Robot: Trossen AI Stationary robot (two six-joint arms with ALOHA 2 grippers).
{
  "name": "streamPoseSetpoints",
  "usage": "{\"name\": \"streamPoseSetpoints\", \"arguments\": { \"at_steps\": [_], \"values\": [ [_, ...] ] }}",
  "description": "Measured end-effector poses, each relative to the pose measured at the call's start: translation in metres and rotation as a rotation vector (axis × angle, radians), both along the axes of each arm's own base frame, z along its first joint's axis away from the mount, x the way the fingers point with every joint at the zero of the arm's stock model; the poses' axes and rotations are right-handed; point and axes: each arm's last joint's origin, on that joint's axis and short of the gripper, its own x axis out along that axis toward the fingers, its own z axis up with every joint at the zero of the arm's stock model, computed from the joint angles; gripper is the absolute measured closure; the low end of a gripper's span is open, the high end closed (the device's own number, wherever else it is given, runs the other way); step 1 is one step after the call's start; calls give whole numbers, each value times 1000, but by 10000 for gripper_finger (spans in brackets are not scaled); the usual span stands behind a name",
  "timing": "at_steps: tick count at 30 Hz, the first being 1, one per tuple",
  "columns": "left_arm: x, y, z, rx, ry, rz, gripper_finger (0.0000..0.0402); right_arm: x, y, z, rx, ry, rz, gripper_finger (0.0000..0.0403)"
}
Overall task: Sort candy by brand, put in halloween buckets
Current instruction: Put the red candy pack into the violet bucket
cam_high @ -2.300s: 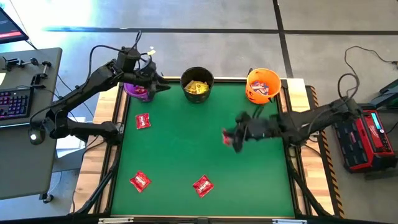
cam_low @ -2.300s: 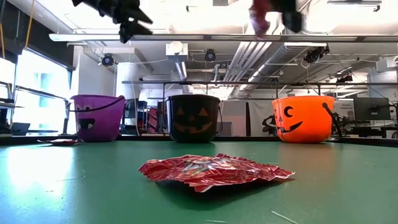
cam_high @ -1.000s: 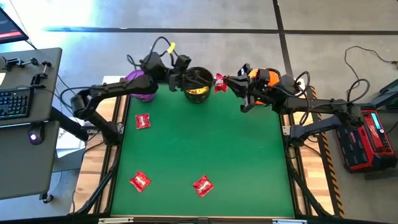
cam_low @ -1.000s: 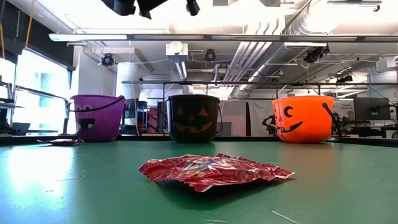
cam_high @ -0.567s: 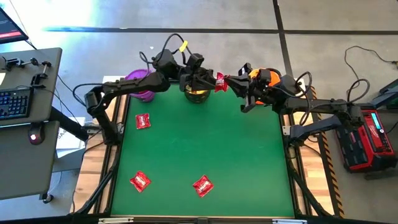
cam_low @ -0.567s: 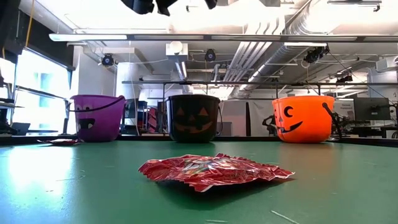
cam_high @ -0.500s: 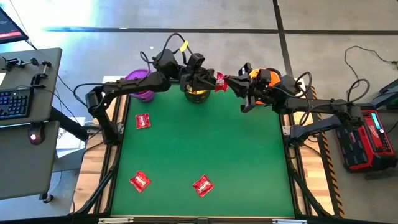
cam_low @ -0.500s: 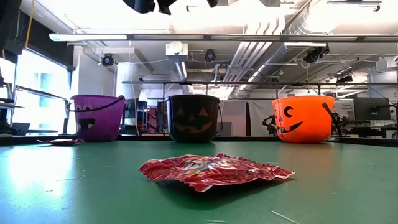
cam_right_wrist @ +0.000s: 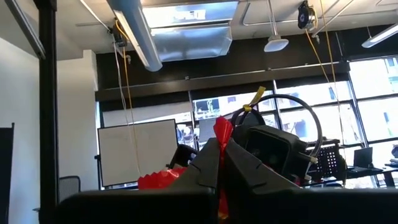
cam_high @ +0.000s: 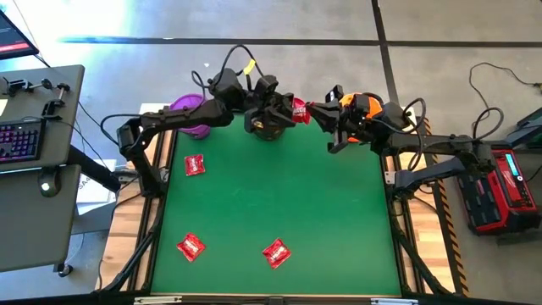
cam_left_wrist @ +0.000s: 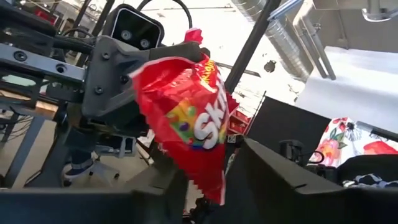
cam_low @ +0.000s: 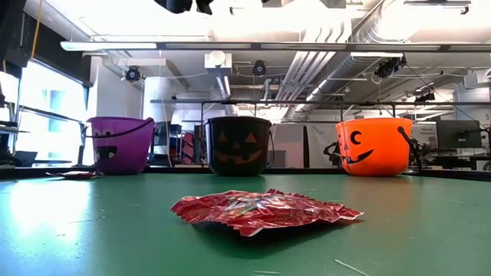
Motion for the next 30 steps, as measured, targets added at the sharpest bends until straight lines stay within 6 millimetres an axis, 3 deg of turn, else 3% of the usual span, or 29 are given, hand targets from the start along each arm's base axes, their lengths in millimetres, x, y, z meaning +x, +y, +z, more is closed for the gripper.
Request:
{"name": "streamPoseSetpoints", "arguments": {
  "at_steps": [10,21,30],
  "values": [
    [-2,8,-1,-1,15,12,394,0,-1,-1,20,6,-33,403],
    [-5,17,-2,-6,18,41,401,2,-3,-4,34,49,-102,392],
    [-9,24,-1,23,10,48,401,1,-12,-5,63,53,-113,277]
  ]
}}
